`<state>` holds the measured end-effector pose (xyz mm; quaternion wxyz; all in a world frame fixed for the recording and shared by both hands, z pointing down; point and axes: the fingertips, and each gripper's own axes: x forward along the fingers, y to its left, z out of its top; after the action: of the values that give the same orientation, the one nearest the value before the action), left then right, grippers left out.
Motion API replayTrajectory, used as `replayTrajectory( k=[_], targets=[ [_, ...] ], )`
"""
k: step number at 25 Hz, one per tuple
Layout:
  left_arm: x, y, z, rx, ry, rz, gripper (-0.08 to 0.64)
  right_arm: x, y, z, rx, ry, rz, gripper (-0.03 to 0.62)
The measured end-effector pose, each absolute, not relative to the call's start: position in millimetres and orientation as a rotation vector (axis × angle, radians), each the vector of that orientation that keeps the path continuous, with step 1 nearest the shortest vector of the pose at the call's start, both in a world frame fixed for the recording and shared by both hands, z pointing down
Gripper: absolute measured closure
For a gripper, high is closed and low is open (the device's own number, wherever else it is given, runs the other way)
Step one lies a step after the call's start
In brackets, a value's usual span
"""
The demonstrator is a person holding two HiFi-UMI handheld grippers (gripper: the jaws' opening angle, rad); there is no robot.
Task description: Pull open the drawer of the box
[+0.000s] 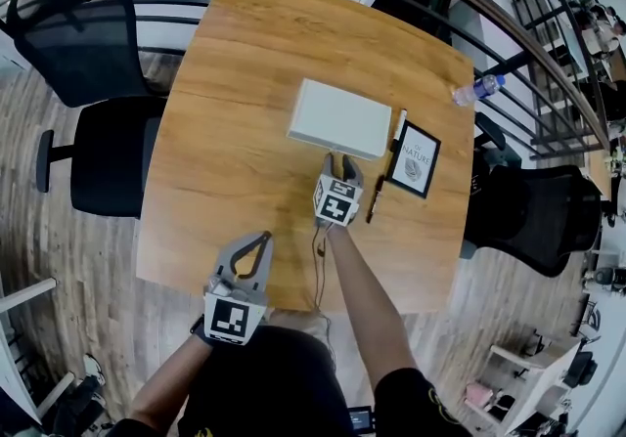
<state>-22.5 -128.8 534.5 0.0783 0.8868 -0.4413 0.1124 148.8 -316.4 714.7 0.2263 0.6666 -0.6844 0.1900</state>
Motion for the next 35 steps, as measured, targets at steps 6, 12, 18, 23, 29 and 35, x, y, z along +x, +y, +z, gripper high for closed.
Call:
replayTrajectory(
  k=[6, 12, 18, 23, 29, 35],
  targets=[
    [-14.9, -132.5, 537.7, 2.665, -1.294, 0.342, 0.543, 143.2, -324.3, 718.4, 1.813, -1.897, 0.523, 0.489],
    [-6.7, -136.6, 535.9, 2.680, -1.282, 0.345, 0.543, 141.3, -331.4, 720.6, 1.793, -1.900, 0.516, 0.505],
    [-4.7, -133.9, 538.6, 2.669, -1.274, 0.346, 0.543, 140.3, -330.8, 719.5, 1.795, -1.918, 0.550, 0.528],
    [-6.4, -133.9, 541.9, 2.661, -1.274, 0.356, 0.543, 139.9, -331.0, 719.8, 1.791, -1.909, 0.532, 0.528],
    [-5.9, -134.1, 545.4, 2.653, -1.268, 0.363, 0.543, 140.1, -331.3, 721.7, 1.787, -1.909, 0.534, 0.528],
    [-1.1, -134.4, 544.9, 2.659, -1.268, 0.361, 0.543, 141.8, -330.4, 721.7, 1.781, -1.910, 0.526, 0.528]
  ],
)
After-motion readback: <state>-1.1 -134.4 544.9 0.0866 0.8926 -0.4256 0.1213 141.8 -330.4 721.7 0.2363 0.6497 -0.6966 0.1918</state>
